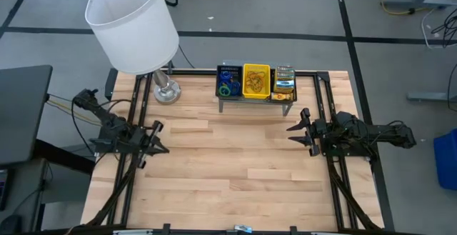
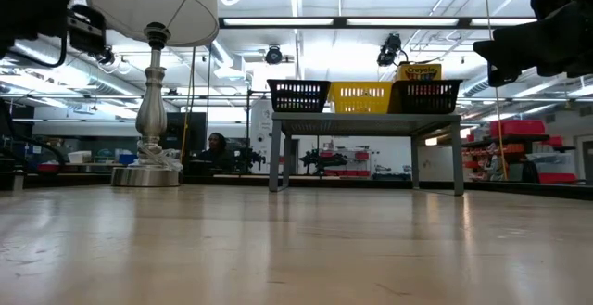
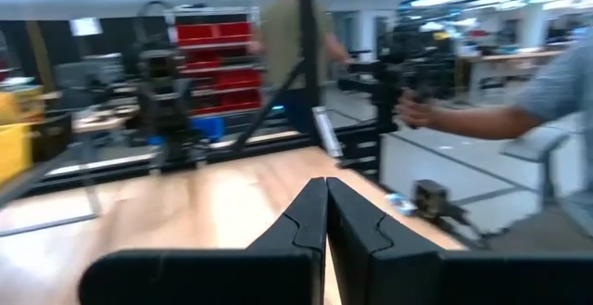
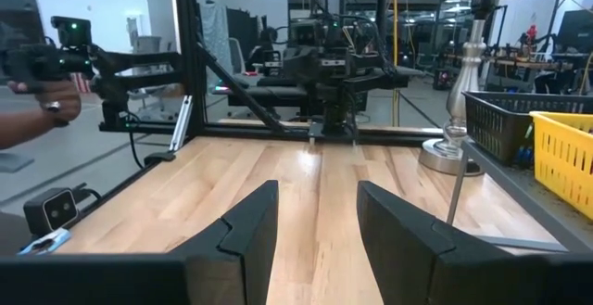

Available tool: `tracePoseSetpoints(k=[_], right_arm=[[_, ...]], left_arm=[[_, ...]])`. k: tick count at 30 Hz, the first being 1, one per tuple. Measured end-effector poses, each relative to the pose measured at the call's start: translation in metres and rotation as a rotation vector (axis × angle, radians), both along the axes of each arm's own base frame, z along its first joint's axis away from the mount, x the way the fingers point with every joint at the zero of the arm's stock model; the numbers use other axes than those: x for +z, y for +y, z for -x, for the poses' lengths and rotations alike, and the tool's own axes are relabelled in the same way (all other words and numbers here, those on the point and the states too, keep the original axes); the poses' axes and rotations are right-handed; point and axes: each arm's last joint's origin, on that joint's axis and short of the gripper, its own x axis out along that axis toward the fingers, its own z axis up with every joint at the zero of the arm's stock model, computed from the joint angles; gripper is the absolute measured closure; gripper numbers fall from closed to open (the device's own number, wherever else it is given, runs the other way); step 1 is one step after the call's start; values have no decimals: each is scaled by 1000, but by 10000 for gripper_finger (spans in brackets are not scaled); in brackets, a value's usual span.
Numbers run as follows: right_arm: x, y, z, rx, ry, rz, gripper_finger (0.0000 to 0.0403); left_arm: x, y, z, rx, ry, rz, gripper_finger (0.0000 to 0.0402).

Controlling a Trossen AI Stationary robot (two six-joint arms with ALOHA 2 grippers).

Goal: Pick & Place Office Desk Supplies
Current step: Return to Home Position

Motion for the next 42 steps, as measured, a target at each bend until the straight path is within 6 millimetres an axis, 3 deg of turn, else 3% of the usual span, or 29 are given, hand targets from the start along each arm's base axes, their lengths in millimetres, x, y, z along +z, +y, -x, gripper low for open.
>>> tracePoseSetpoints(k=[11,17,22,42], right_arm=[[0,0,0,0,0,1,245],[0,0,0,0,0,-1,245],[0,0,0,1,2,-17,245],[0,-1,0,-29,15,-88,245]], left_arm=[[0,26,-12,298,-6,-14,393],[-5,34,-14,372,46,-12,393],[-6,34,-15,296,53,-19,393],[-6,38,-16,268,51,-19,393]])
